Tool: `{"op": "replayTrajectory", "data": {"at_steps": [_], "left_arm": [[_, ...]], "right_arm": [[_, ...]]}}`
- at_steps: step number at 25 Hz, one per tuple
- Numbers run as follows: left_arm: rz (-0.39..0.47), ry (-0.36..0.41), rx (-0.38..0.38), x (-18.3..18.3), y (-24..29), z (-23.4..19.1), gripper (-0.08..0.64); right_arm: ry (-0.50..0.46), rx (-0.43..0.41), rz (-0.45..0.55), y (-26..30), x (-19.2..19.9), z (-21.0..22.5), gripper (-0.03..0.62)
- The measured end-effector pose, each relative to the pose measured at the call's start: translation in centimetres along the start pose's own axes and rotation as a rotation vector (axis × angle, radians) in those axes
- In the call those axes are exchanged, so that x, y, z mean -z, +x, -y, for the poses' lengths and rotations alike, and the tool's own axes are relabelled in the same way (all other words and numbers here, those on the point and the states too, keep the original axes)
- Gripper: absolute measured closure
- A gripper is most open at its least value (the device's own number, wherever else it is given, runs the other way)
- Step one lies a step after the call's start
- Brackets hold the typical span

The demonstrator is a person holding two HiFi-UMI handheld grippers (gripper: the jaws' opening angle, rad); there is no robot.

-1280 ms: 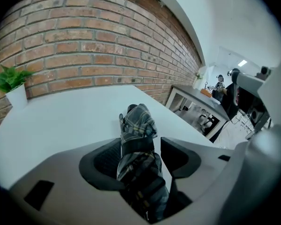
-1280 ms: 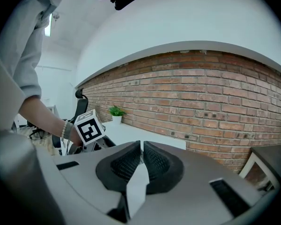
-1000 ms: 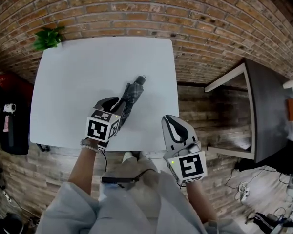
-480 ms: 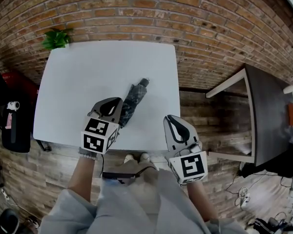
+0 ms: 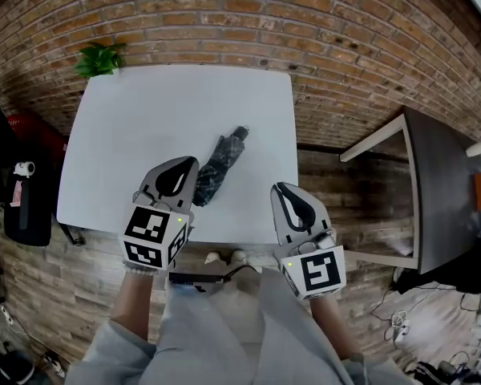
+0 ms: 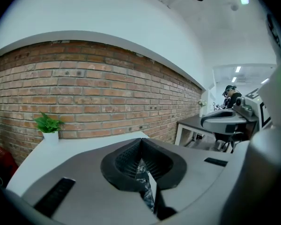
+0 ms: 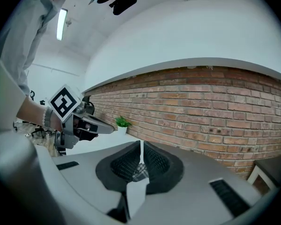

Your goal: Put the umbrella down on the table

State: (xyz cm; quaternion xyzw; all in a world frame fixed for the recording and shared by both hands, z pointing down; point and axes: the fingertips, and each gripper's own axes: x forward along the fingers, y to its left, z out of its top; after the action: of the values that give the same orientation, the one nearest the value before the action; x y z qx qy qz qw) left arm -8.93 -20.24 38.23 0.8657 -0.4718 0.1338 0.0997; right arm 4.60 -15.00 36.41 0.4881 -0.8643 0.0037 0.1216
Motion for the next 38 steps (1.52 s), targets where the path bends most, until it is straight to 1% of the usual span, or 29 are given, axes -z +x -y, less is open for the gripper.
{"op": "replayTrajectory", "data": {"at_steps": [7, 11, 15, 18, 24, 28, 32, 38], "left_arm": [[0.061, 0.049, -0.04, -2.0, -2.2, 0.6, 0.541], [0.086, 0.041, -0.068, -2.4, -3.4, 0.2, 0.541], [0.105, 0.053, -0.079, -2.6, -4.2, 0.4, 0.541], [0.108, 0.065, -0.076, -2.8, -4.3, 0.7, 0.541], [0.101, 0.055, -0.064, -2.8, -4.2, 0.7, 0.541], [0.092, 0.061, -0.064, -2.6, -4.1, 0.6, 0.541], [0.091, 0.072, -0.064, -2.5, -3.9, 0.8, 0.541], [0.09, 0.067, -0.062, -2.4, -3.9, 0.8, 0.541]], "right_arm": [[-0.003, -0.006, 0.018, -0.1, -0.9, -0.2, 0.543], [-0.001, -0.002, 0.025, 0.0, -1.1, -0.2, 0.543], [-0.008, -0.008, 0.026, -0.1, -1.2, -0.4, 0.543], [-0.018, -0.014, 0.025, -0.1, -1.3, -0.5, 0.543], [-0.026, -0.018, 0.039, 0.2, -1.7, -0.8, 0.543], [-0.033, -0.022, 0.019, 0.2, -1.6, -1.0, 0.544], [-0.038, -0.022, 0.021, 0.2, -1.5, -0.9, 0.543], [-0.039, -0.026, 0.018, 0.2, -1.5, -1.1, 0.543]]}}
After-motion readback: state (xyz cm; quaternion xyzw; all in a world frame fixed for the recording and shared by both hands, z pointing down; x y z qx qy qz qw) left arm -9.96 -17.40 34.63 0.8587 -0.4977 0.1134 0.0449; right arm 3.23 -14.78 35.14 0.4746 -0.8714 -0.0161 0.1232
